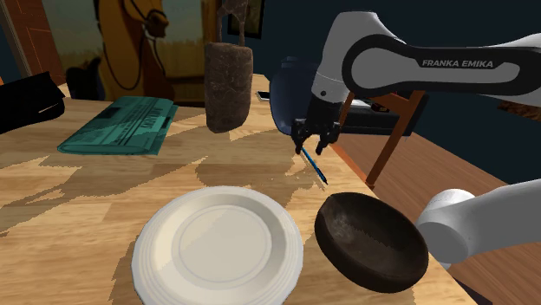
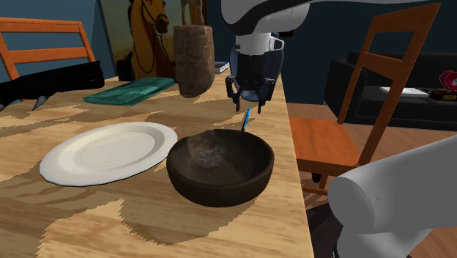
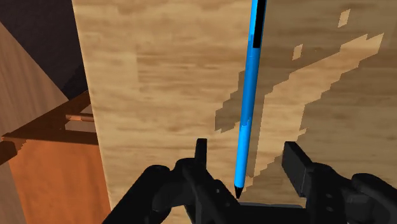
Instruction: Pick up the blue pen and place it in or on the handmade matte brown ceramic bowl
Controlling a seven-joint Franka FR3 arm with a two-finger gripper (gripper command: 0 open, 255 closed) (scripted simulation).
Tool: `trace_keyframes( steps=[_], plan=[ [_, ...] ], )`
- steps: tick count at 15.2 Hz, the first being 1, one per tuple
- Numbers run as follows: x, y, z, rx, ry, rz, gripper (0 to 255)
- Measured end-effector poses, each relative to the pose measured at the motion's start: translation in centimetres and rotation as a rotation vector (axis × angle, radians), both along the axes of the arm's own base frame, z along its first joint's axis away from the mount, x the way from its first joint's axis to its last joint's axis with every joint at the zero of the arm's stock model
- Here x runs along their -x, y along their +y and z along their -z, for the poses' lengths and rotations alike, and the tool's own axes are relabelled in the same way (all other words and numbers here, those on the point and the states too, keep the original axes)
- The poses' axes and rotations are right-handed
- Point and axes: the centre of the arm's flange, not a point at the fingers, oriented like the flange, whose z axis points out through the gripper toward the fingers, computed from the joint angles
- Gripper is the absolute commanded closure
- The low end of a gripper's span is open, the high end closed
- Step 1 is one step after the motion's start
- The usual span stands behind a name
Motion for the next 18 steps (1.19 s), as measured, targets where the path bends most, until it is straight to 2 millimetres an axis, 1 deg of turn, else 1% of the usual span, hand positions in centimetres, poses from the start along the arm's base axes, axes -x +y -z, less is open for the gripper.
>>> trace_keyframes(
  steps=[9,13,18],
  plan=[
    [0.0,0.0,0.0,0.000,0.000,0.000,255],
    [0.0,0.0,-1.6,0.000,0.000,0.000,255],
    [0.0,0.0,-4.2,0.000,0.000,0.000,255]
  ],
)
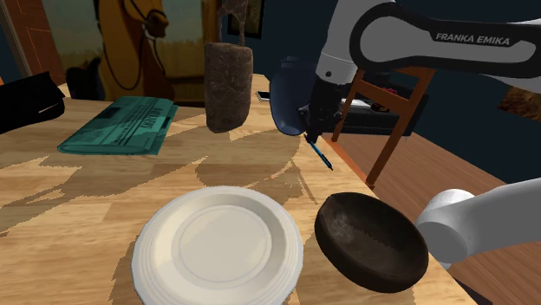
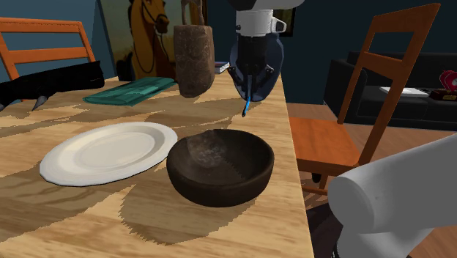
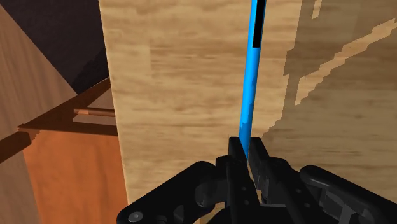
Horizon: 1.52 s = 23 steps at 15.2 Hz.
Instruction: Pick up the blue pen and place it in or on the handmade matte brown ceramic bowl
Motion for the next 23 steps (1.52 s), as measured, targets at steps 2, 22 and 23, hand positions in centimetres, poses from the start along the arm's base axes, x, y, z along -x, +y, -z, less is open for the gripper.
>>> trace_keyframes(
  steps=[2,22,23],
  plan=[
    [0.0,0.1,-1.0,0.000,0.000,0.000,255],
    [6.3,4.6,-8.5,0.000,-0.001,-0.001,255],
    [7.4,5.5,-8.7,0.000,-0.001,-0.001,255]
  ],
)
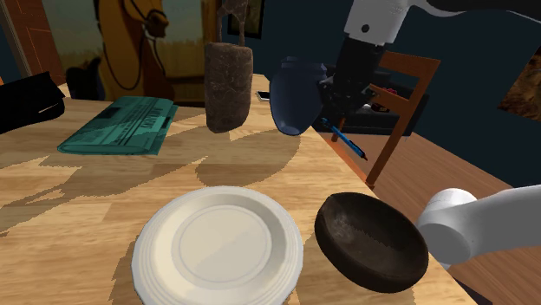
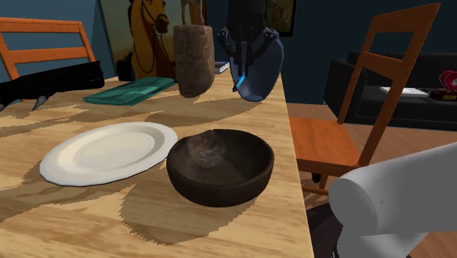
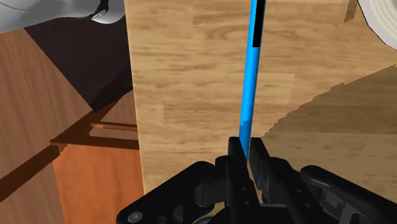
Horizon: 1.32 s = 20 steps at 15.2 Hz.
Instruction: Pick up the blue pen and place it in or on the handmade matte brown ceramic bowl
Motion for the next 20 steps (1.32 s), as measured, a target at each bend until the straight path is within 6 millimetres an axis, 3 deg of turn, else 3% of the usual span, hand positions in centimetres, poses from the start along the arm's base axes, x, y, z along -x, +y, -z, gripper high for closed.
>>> trace_keyframes(
  steps=[11,20],
  plan=[
    [11.7,8.0,-1.3,0.000,0.000,0.001,255],
    [12.8,9.0,3.0,0.000,0.001,0.001,255]
  ],
)
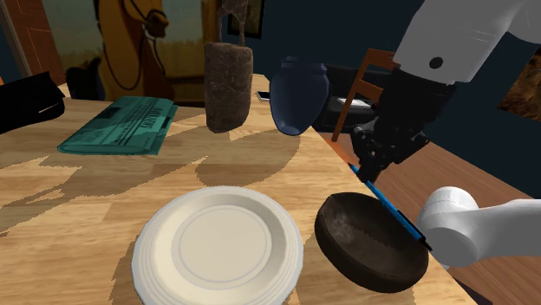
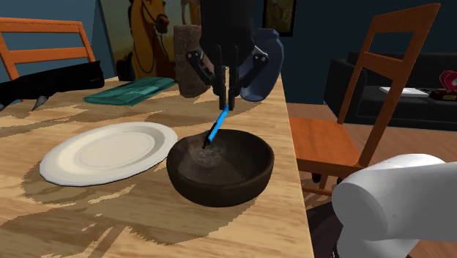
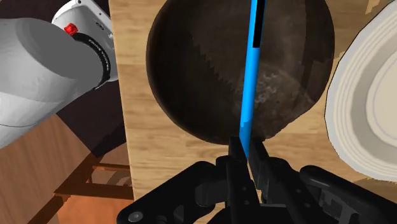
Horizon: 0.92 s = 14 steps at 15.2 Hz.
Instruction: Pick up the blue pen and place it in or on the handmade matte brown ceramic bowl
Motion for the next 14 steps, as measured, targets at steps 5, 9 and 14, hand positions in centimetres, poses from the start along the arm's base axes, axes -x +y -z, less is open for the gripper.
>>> trace_keyframes(
  steps=[5,9,14],
  plan=[
    [-0.1,-0.1,2.7,0.000,0.000,0.000,255],
    [-0.1,0.0,4.5,0.000,0.000,0.000,255],
    [-0.1,0.0,4.7,0.000,0.000,0.000,255]
  ],
)
